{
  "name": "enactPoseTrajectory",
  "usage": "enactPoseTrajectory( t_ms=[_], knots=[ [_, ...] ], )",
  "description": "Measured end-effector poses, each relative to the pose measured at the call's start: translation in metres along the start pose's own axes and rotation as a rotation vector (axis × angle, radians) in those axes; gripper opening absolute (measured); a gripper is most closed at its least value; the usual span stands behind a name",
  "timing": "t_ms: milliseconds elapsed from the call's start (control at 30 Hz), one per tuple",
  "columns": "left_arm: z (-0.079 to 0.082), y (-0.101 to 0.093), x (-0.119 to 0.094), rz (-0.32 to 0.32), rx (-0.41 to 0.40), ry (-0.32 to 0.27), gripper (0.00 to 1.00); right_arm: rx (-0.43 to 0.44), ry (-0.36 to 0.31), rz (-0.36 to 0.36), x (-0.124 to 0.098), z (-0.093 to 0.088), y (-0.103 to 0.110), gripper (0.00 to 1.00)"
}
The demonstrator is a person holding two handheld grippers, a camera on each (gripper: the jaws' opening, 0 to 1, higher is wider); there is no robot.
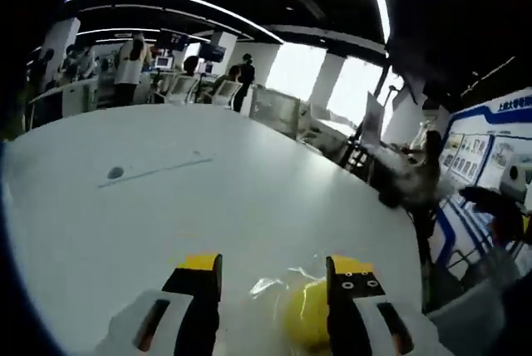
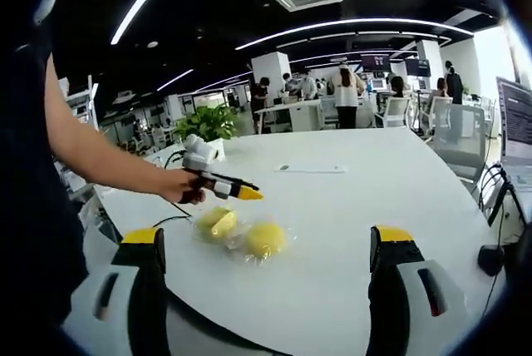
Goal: Compare the silicone blocks by pressing each to a similar depth, holding the contact briefly, and releasing to observe deformation and rebound differences across the visible hardness samples.
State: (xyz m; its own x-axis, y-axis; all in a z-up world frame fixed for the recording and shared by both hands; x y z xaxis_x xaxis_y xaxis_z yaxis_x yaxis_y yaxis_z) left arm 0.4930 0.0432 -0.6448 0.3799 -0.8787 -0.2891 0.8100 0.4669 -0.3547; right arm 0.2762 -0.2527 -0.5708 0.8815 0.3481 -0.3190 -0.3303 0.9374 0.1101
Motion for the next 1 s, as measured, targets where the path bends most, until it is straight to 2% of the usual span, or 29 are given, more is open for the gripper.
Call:
enactPoseTrajectory(
  t_ms=[67, 200, 333, 400, 467, 600, 733, 833, 933, 1000],
  knots=[
    [0.01, -0.003, -0.018, 0.009, 0.026, -0.015, 0.76, -0.009, -0.011, -0.001, 0.004, 0.003, 0.0, 0.97],
    [0.026, -0.009, -0.066, 0.055, 0.126, -0.024, 0.95, -0.029, -0.017, 0.008, 0.012, 0.008, 0.001, 0.97],
    [0.033, -0.02, -0.12, 0.128, 0.169, -0.042, 1.0, -0.035, -0.023, 0.017, 0.018, 0.009, 0.0, 0.97],
    [0.03, -0.029, -0.14, 0.13, 0.178, -0.061, 1.0, -0.039, -0.019, 0.015, 0.022, 0.007, 0.0, 0.97],
    [0.022, -0.041, -0.162, 0.136, 0.184, -0.068, 1.0, -0.04, -0.015, 0.011, 0.025, 0.004, -0.001, 0.97],
    [-0.005, -0.06, -0.211, 0.208, 0.244, 0.011, 1.0, -0.074, 0.024, -0.029, 0.03, -0.008, -0.002, 0.97],
    [-0.031, -0.081, -0.252, 0.228, 0.196, 0.018, 1.0, -0.074, 0.052, -0.045, 0.032, -0.022, -0.003, 0.97],
    [-0.045, -0.088, -0.272, 0.263, 0.147, -0.033, 1.0, -0.07, 0.059, -0.047, 0.03, -0.028, -0.001, 0.97],
    [-0.063, -0.093, -0.283, 0.298, 0.114, -0.015, 1.0, -0.066, 0.065, -0.046, 0.027, -0.034, 0.002, 0.97],
    [-0.076, -0.096, -0.29, 0.314, 0.066, -0.043, 1.0, -0.067, 0.07, -0.046, 0.024, -0.039, 0.004, 0.97]
  ],
)
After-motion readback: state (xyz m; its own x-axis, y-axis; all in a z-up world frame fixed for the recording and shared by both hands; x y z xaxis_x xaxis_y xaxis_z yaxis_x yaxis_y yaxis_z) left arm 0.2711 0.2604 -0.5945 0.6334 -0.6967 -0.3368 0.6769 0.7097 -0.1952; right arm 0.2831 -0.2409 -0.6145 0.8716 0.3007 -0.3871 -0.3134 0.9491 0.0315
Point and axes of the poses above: the point that each gripper's makers call its tool centre point, and the gripper's own axes: x roughly forward along the fingers, y roughly to its left, z roughly out of its top, the point moved 9 cm from there along -x, roughly backward along the fingers, and after that the axes turned 13 degrees about -z, right-handed, at the moved point
